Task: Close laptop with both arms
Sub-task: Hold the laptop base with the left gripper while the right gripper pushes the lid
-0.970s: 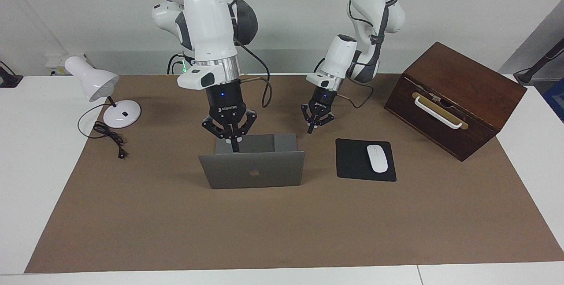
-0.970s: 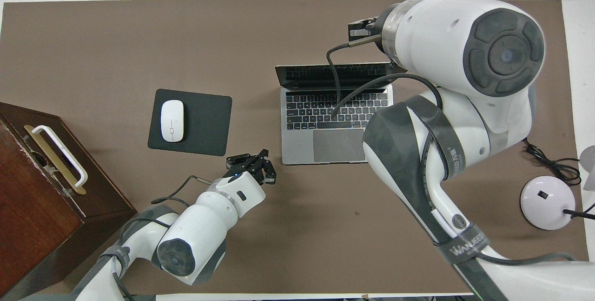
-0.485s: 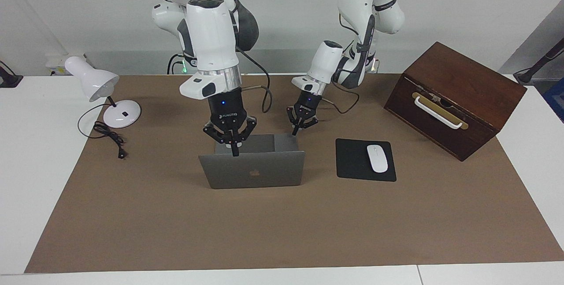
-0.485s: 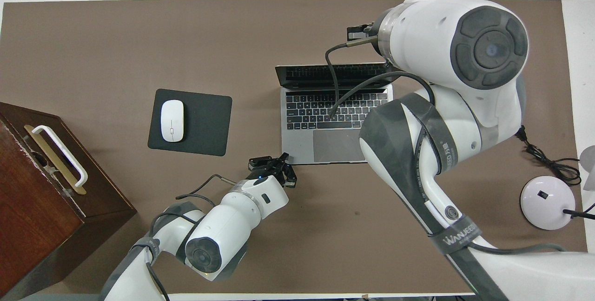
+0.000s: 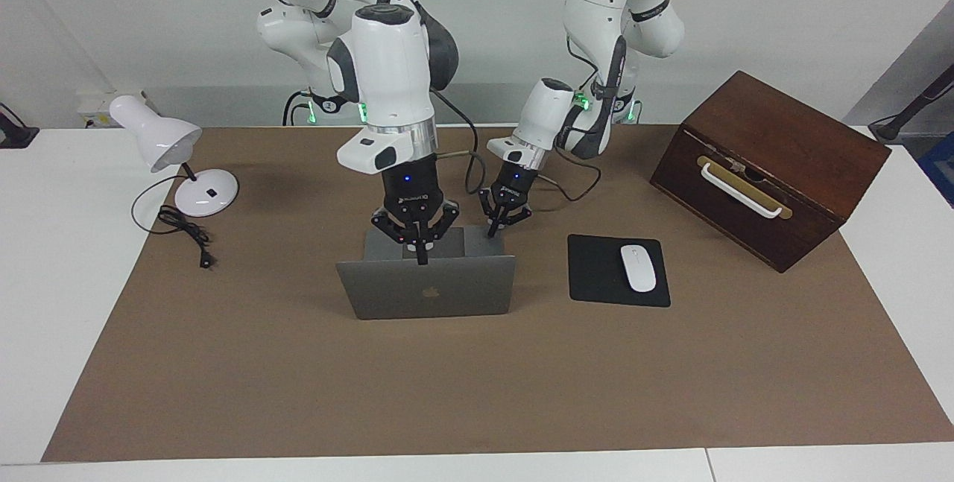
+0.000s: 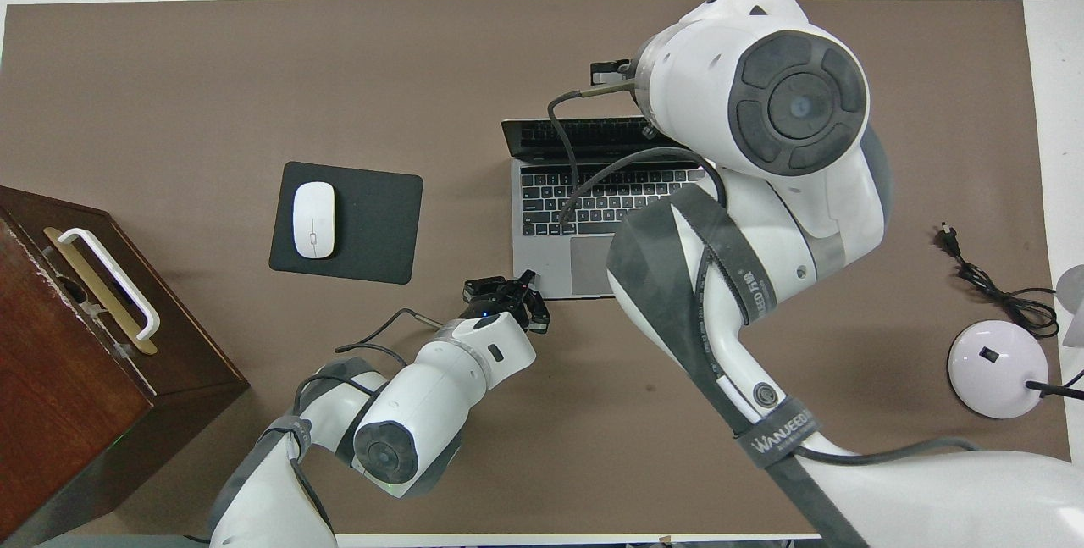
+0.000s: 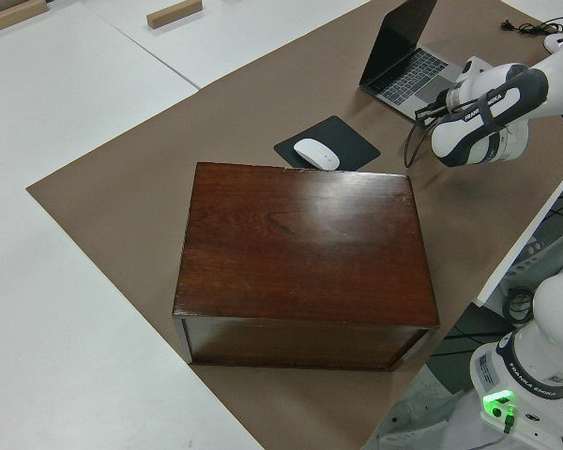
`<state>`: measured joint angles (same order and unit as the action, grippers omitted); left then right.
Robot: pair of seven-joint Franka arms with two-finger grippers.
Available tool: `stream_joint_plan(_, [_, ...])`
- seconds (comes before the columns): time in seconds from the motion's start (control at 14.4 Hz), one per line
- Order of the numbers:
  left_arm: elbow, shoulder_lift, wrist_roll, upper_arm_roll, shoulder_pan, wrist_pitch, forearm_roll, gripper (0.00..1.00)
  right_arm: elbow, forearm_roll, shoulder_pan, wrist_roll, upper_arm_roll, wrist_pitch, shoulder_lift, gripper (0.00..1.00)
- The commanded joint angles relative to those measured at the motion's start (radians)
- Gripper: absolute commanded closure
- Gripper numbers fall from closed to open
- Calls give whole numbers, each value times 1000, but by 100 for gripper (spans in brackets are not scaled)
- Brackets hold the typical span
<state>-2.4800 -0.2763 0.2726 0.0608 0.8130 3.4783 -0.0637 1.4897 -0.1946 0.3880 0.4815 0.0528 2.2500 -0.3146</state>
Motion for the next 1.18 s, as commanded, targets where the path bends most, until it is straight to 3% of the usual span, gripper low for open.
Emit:
stream_joint_plan(0.0, [12,-35,-54,22,26,19,-18,100,-42,-26,8,25,-21,-21,-23,100])
stream_joint_plan(0.55, [9,-61,-205,50,11,21,-14,100,-91,-19,-8,-12,-56,34,-115,100])
stream_joint_plan(1.11, [7,-90,-222,54,18,21,-14,100,-91,75,-6,-27,-53,19,-123,100])
